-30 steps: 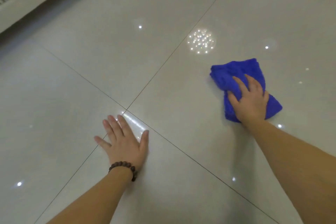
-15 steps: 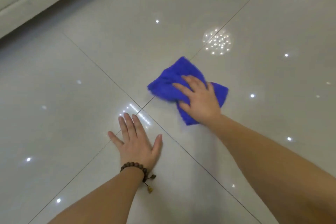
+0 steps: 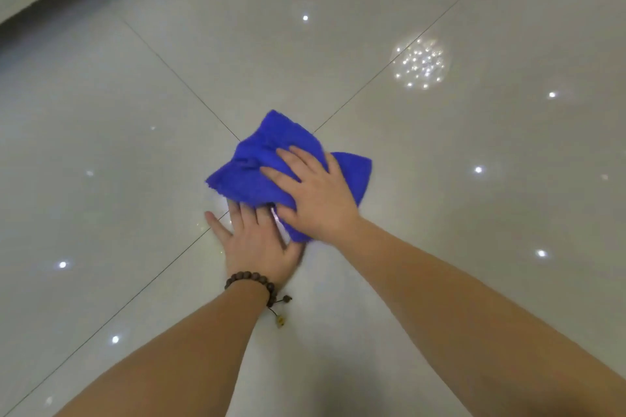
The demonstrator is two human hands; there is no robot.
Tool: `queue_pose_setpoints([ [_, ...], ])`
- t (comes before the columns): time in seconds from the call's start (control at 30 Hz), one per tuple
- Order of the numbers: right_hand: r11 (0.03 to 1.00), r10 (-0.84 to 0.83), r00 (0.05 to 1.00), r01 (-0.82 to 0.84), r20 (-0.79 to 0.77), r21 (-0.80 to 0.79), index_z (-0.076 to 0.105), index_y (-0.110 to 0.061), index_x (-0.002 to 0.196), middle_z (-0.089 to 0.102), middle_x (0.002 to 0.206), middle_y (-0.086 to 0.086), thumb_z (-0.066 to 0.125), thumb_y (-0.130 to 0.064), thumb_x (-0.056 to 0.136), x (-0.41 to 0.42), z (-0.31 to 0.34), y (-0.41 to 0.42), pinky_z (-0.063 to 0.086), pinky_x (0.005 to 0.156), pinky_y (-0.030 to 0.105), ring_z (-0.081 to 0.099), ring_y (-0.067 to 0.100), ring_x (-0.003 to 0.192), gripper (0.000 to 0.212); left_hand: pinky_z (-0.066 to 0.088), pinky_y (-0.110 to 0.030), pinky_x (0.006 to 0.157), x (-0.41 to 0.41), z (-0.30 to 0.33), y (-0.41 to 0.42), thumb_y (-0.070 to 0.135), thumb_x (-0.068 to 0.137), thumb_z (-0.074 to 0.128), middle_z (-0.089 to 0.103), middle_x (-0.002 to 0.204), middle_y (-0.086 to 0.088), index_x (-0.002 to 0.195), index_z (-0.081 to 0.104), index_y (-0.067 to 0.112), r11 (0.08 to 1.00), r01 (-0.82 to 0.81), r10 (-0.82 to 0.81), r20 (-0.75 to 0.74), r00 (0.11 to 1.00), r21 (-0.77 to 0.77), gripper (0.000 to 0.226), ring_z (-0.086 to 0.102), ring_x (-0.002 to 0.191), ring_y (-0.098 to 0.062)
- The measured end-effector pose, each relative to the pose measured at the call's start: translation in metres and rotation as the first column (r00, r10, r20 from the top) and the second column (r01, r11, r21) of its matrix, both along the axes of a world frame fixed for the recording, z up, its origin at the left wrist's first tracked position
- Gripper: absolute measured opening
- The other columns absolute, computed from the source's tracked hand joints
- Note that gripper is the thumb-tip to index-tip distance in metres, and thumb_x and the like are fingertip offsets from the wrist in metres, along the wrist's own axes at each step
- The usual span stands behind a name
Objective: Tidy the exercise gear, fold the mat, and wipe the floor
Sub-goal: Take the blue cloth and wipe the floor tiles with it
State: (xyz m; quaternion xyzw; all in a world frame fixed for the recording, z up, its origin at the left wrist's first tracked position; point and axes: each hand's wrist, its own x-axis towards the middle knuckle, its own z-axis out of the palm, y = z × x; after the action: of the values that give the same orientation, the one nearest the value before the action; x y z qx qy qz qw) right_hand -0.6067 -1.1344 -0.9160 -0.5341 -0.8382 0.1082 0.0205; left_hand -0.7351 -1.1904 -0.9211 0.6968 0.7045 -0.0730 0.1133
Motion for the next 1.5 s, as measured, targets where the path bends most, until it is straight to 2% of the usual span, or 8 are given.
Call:
queue_pose_setpoints([
  [0.17,0.869,-0.491,0.871,0.489,0.014,0.075,0.04,-0.034,0.141,0.035,0.151,0.002,0.038,-0.055,0.081,0.15,-0.002,-0.012,0.027,0.103,0.054,0.032,0.024,0.137,0.063,-0.007,-0.065,0.113,-0.002,0.0,-0.002,0.066,0.088,0.026,-0.011,0.161,-0.015,0.153,-0.003,0.005,1.0,-0.025,0.025,0.037,0.999,0.0,0.094,-0.019,0.147,-0.028],
  [0.37,0.074,-0.997,0.075,0.997,0.016,-0.015,0.03,-0.026,0.147,0.021,0.155,0.01,0.027,-0.056,0.082,0.193,0.01,-0.061,0.012,0.109,0.063,0.016,0.028,0.142,0.071,-0.006,-0.067,0.112,-0.003,-0.003,-0.001,0.067,0.087,0.023,-0.008,0.161,-0.017,0.152,-0.001,0.004,0.999,-0.028,0.028,0.053,0.998,0.015,0.094,-0.017,0.147,-0.03],
  [0.57,0.868,-0.497,0.865,0.495,0.068,0.046,0.032,-0.035,0.144,0.028,0.154,0.003,0.033,-0.053,0.086,0.0,-0.001,-0.062,0.015,0.109,0.055,0.022,0.025,0.142,0.061,-0.003,-0.067,0.112,-0.005,-0.007,-0.001,0.066,0.088,0.021,-0.004,0.161,-0.017,0.153,0.006,0.003,1.0,-0.015,0.014,0.02,1.0,0.022,0.091,-0.012,0.148,-0.031],
  [0.7,0.854,-0.519,0.854,0.516,0.031,0.071,0.041,-0.034,0.14,0.035,0.151,0.001,0.037,-0.051,0.085,0.061,-0.002,-0.091,0.026,0.105,0.053,0.031,0.022,0.139,0.058,-0.004,-0.066,0.112,-0.004,-0.006,-0.003,0.067,0.088,0.022,-0.006,0.161,-0.017,0.152,-0.001,0.004,1.0,-0.008,0.008,0.018,1.0,0.013,0.093,-0.013,0.148,-0.029],
  [0.93,-0.403,-0.912,-0.394,0.913,0.113,-0.068,0.026,-0.025,0.149,0.018,0.156,0.011,0.029,-0.053,0.088,0.223,0.022,-0.204,0.008,0.109,0.062,0.014,0.03,0.143,0.067,-0.008,-0.066,0.112,-0.003,0.0,-0.004,0.065,0.089,0.023,-0.011,0.16,-0.017,0.152,-0.007,0.004,1.0,-0.008,0.009,0.036,0.999,-0.018,0.093,-0.019,0.146,-0.029],
  [1.23,0.832,-0.548,0.831,0.554,0.098,-0.038,0.025,-0.039,0.146,0.015,0.158,0.001,0.037,-0.055,0.091,0.0,0.004,-0.114,0.007,0.112,0.056,0.009,0.023,0.145,0.059,-0.001,-0.069,0.111,-0.004,-0.004,-0.004,0.065,0.081,0.018,-0.003,0.161,-0.017,0.153,0.002,0.006,0.999,-0.003,0.003,-0.005,1.0,0.033,0.094,-0.008,0.148,-0.03],
  [1.37,0.778,-0.629,0.776,0.628,0.042,0.026,0.027,-0.04,0.146,0.019,0.158,-0.001,0.04,-0.052,0.092,0.071,0.0,-0.172,0.011,0.113,0.051,0.013,0.019,0.145,0.056,-0.002,-0.073,0.107,-0.002,0.001,-0.009,0.059,0.094,0.008,-0.004,0.162,-0.011,0.154,0.001,0.023,0.994,0.1,-0.097,-0.06,0.993,0.047,0.07,-0.008,0.148,-0.03],
  [1.5,0.353,-0.934,0.351,0.935,0.071,0.026,0.028,-0.036,0.146,0.02,0.157,0.001,0.044,-0.046,0.093,0.172,0.003,-0.281,0.018,0.11,0.053,0.016,0.02,0.144,0.057,0.004,-0.068,0.112,0.019,0.007,-0.042,0.047,0.1,0.012,-0.005,0.161,-0.017,0.154,0.002,0.012,0.99,0.14,-0.138,-0.056,0.989,0.023,0.065,-0.006,0.148,-0.03],
])
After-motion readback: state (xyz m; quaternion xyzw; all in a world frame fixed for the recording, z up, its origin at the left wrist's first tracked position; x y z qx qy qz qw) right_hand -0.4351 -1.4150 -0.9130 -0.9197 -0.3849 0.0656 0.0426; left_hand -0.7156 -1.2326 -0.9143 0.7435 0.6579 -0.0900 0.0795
